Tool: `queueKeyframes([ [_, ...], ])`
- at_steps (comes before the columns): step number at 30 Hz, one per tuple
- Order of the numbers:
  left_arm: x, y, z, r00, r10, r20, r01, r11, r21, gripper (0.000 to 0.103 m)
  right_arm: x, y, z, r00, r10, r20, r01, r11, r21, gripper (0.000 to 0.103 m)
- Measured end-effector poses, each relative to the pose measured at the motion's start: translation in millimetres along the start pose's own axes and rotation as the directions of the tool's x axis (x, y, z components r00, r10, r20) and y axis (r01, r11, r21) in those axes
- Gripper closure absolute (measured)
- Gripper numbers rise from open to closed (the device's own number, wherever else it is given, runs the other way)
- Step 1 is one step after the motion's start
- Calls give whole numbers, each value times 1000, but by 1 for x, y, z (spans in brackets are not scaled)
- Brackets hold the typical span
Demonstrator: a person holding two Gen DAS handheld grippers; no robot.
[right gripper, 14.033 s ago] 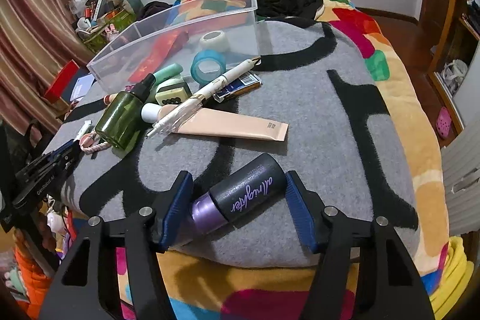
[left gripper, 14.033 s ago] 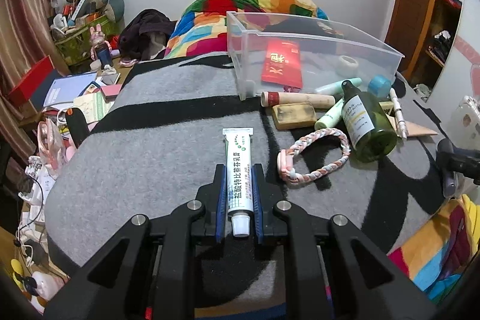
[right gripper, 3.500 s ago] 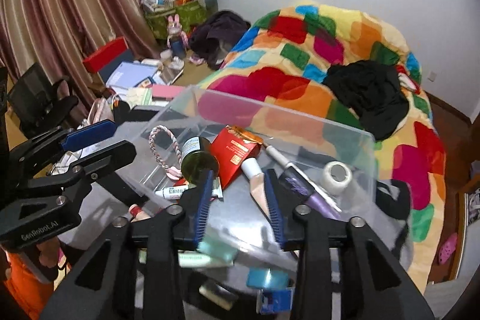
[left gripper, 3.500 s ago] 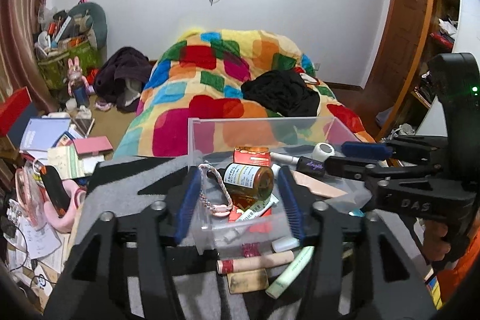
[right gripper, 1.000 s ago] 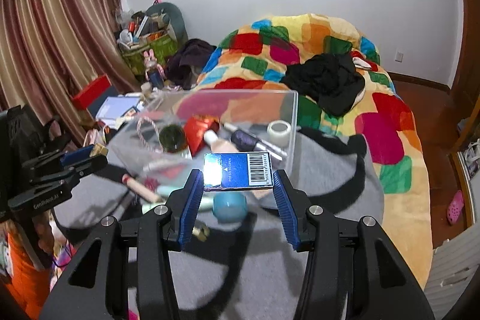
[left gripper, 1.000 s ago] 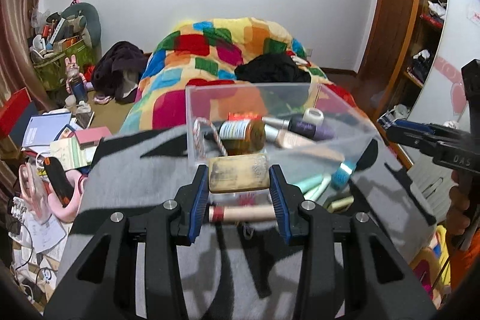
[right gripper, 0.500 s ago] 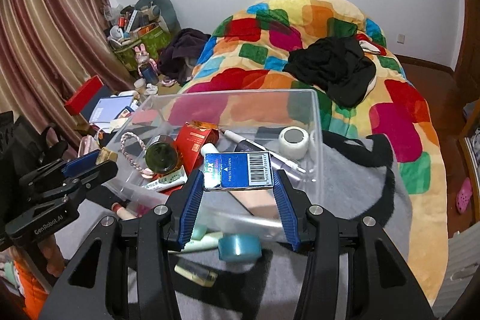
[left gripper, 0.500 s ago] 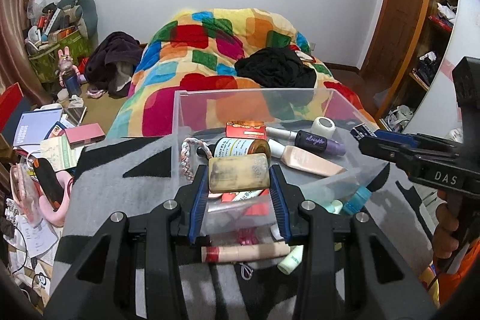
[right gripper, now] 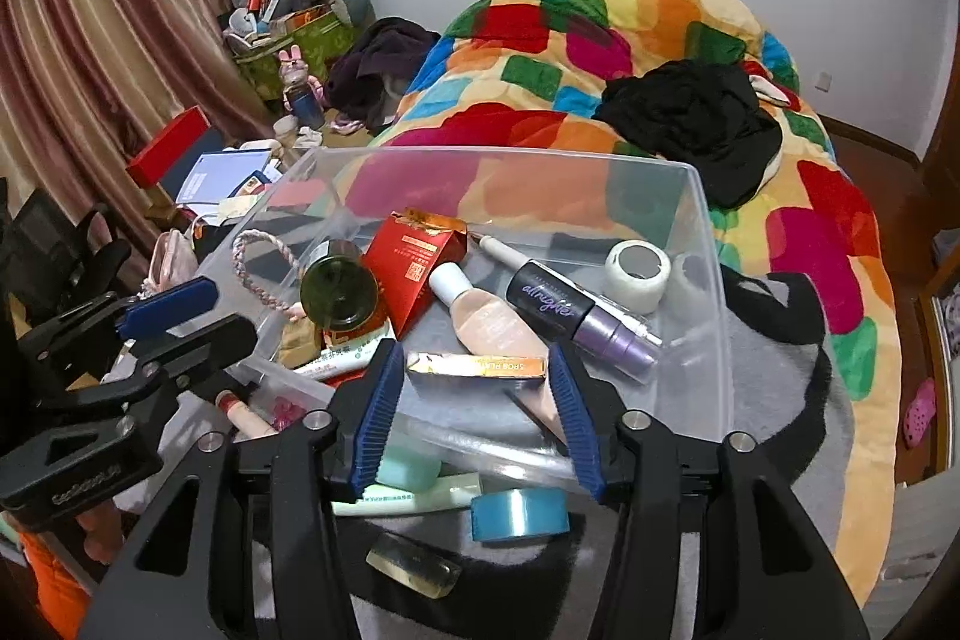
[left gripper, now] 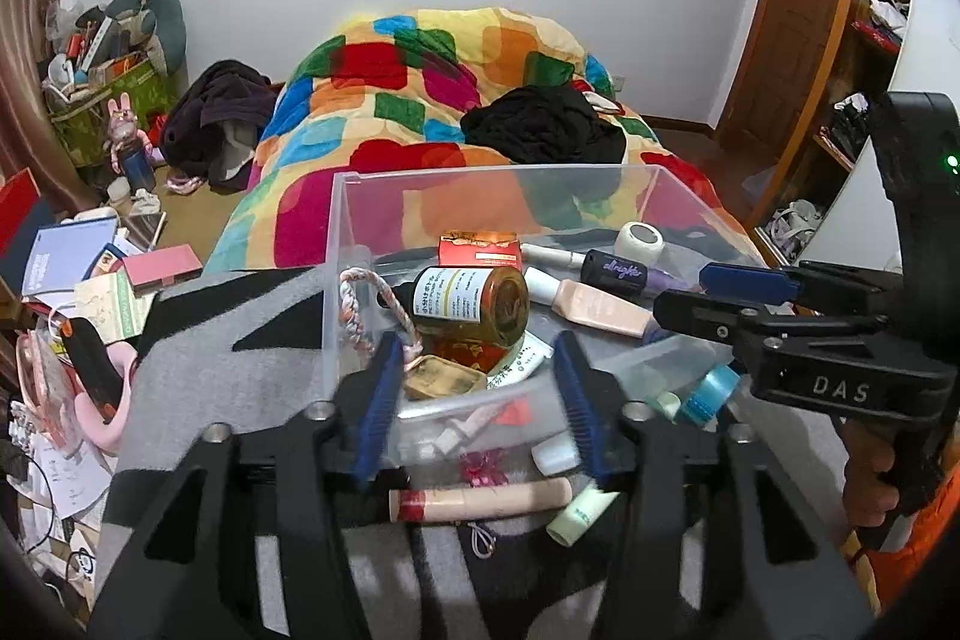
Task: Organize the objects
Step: 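Release the sponge into the box with the left gripper while the right releases the blue card, then grasp the white-green tube with the left gripper while the right grasps the blue tape roll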
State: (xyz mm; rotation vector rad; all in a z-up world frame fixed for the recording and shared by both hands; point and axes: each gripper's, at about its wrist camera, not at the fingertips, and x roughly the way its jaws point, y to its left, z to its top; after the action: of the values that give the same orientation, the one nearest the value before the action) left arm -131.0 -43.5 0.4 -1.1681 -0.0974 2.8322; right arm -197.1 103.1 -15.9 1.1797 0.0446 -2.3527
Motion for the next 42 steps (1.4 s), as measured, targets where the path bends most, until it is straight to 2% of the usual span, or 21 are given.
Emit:
queueKeyframes([
  [1,-3,-1,-1,1000,1,9,-1,1000,4,40,-2,1,0,1000,7,1,-7,1000,1,54],
  [6,-17,-5,-10,1000,1,22,-1,1000,22,29,-22,-1,-7,999,13,39,-13,1000,-6,53],
  [8,-19,-6,-15,1000,-5,12,4,1000,21,25,-33,-2,-11,998,2,63,-1,1000,-13,48],
  [9,-20,-6,-19,1000,-10,6,10,1000,19,25,-38,-3,-14,997,-2,79,3,1000,-15,43],
  [13,-22,-13,-34,1000,-23,-13,23,999,49,25,-51,-8,-27,995,-20,94,22,1000,-20,42],
  [20,-6,-24,-64,993,-54,-102,63,994,85,25,-47,-19,-55,999,-40,26,40,999,-16,42],
  [24,7,-28,-73,984,-91,-155,103,992,68,39,-39,-25,-66,999,-32,-9,32,999,-3,42],
  [29,20,-37,-73,979,-103,-174,117,991,69,45,-29,-27,-66,999,-23,-30,23,1000,-2,42],
  [33,26,-42,-71,974,-129,-187,144,987,68,54,-18,-24,-62,999,-22,-46,22,1000,-8,42],
  [36,24,-46,-73,974,-136,-181,153,985,80,71,-8,-25,-61,998,-12,-61,13,1000,3,42],
  [37,23,-46,-74,973,-141,-181,157,984,81,79,-5,-27,-61,998,-5,-66,6,1000,11,42],
  [38,22,-47,-75,972,-149,-182,166,983,80,79,-2,-28,-61,997,1,-73,0,1000,18,42],
  [41,16,-48,-79,971,-158,-178,174,981,81,82,4,-30,-62,997,19,-80,-16,999,39,55],
  [42,13,-50,-81,971,-158,-177,176,981,87,83,5,-31,-62,996,31,-85,-27,999,42,62],
])
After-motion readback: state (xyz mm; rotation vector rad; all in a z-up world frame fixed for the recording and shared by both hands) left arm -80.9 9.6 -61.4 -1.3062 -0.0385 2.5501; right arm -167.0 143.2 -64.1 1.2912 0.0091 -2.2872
